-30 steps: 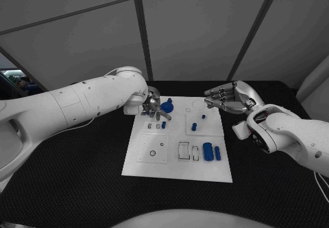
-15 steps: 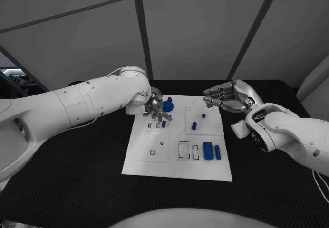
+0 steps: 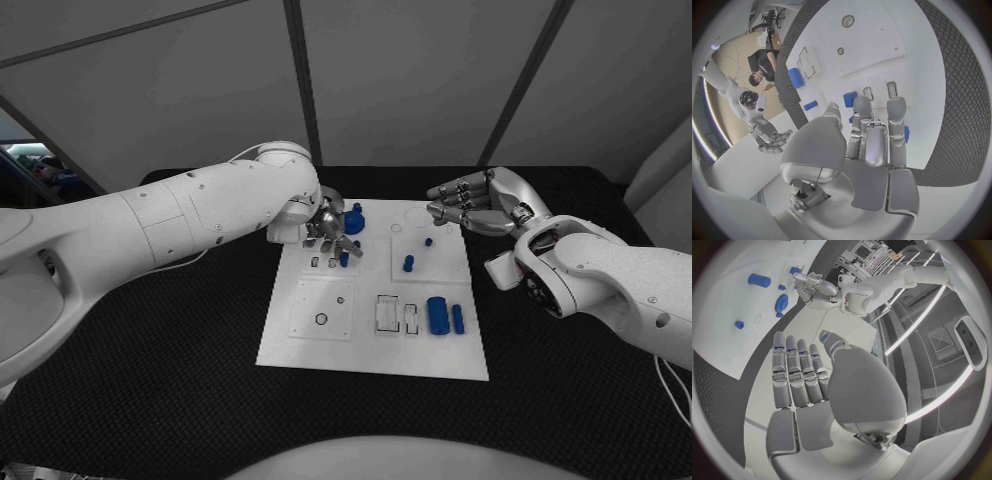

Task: Assemble the parts on the task board

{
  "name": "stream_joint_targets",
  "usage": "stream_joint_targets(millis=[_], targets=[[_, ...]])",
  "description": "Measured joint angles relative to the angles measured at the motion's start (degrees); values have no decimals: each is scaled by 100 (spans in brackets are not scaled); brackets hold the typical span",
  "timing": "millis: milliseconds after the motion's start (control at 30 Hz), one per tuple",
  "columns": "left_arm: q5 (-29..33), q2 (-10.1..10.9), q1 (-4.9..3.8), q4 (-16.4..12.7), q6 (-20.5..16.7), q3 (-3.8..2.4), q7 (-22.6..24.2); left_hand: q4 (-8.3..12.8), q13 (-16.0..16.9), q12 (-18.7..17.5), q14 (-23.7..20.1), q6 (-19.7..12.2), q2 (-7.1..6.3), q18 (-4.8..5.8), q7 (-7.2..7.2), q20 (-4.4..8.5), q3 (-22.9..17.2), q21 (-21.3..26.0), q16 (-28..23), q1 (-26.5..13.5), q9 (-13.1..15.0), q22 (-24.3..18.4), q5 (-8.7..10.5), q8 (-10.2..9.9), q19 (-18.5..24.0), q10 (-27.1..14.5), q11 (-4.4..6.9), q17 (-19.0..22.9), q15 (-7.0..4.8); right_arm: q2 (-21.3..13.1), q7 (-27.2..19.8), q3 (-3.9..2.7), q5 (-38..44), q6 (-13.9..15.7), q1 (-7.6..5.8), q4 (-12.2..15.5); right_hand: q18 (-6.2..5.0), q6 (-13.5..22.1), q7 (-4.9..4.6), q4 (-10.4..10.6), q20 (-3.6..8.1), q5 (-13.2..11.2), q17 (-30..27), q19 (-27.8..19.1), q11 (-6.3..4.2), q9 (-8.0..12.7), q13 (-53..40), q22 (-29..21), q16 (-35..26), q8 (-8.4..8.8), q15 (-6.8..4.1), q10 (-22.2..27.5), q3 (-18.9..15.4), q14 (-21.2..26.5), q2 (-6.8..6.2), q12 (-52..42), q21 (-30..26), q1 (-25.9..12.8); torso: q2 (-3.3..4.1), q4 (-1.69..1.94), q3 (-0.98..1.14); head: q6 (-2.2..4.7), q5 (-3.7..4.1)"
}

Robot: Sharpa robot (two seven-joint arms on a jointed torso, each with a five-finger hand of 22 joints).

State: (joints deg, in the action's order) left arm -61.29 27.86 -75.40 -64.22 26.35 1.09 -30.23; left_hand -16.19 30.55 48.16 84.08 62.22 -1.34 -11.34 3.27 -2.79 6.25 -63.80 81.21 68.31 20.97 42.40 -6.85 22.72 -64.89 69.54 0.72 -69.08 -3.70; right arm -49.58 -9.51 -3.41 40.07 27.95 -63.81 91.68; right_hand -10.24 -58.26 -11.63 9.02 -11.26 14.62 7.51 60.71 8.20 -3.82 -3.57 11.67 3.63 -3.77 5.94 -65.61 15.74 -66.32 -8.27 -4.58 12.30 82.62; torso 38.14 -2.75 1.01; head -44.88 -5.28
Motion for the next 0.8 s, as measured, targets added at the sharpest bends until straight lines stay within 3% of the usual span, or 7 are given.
stream_joint_targets(millis=[467, 800], targets=[[-21, -32, 17, 55, 85, 1, 0, 33, -12, 20, 0, -82, 112, -3, 0, 22, -33, 0, 0, 205, 154, 42, 0, 65, 21, 0, 0, 0, 0, 15, 57, 0, 37, -2, 0, -11, 0, 21, -21, 0, -22, 33, -32, 22, 0, 0, 0, -22, 0, 0, 0, 0, 0, 0, 22, 23, -22, -22, 1, -2, 4, -19, 0], [-27, -48, 20, 45, 114, 1, 0, 281, -49, 20, -21, -153, 320, -3, -31, 22, -281, 0, 0, 627, 326, 91, -23, 144, 21, -30, 29, -2, -20, 24, 82, 0, 63, -4, 0, -24, 0, 21, -21, 0, -22, 33, -42, 22, 0, 0, 0, -29, 0, 0, 0, 0, 0, 0, 22, 23, -22, -22, 3, -2, 3, -36, -2]])
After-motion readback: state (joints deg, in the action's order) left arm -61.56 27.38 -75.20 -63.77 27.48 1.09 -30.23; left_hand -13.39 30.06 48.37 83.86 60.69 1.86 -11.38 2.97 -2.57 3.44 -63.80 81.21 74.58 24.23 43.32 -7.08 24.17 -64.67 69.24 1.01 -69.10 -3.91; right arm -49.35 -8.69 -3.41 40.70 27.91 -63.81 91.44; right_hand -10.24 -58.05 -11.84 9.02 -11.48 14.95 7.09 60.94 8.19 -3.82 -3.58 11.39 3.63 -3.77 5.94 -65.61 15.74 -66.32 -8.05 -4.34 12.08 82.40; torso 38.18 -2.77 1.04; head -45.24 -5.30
